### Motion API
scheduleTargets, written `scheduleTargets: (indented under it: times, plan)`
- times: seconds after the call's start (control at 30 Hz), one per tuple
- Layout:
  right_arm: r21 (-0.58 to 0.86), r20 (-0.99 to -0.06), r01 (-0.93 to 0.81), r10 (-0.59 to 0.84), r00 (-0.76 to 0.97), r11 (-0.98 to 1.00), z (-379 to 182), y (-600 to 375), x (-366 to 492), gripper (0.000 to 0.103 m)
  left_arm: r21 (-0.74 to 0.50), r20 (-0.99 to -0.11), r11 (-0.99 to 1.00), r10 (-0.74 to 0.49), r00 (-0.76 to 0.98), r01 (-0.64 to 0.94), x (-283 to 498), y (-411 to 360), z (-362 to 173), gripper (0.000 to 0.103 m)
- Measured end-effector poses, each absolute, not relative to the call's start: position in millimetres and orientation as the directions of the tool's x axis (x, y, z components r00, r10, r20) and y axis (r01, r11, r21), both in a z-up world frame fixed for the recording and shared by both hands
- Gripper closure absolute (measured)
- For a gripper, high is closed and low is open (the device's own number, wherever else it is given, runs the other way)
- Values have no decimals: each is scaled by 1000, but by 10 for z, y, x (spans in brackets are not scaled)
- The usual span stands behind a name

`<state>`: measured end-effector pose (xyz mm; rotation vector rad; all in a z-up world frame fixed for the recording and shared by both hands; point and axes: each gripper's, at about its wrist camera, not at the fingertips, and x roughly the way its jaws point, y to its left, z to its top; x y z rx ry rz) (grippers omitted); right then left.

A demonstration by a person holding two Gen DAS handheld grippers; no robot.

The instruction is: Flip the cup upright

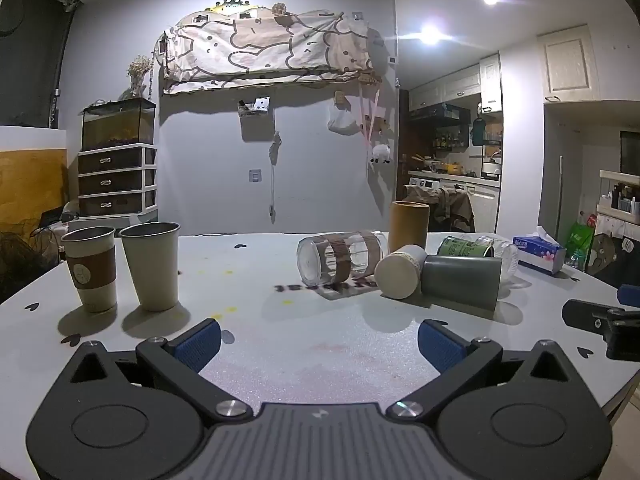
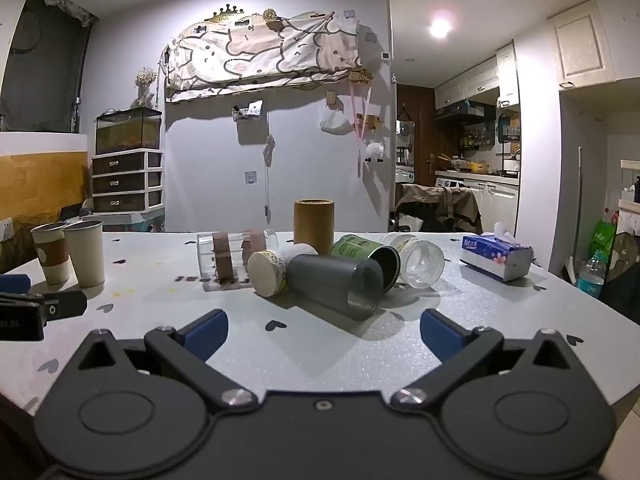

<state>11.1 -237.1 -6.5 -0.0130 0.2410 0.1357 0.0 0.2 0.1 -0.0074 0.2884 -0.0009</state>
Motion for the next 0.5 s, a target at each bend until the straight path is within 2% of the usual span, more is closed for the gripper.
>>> scheduleTargets:
  times: [0.5]
  plan:
    - [2,-242,-135,132,961,991,-48,-2360,118,0,-7,-285,1000,0,959,-1,0,0,1,0]
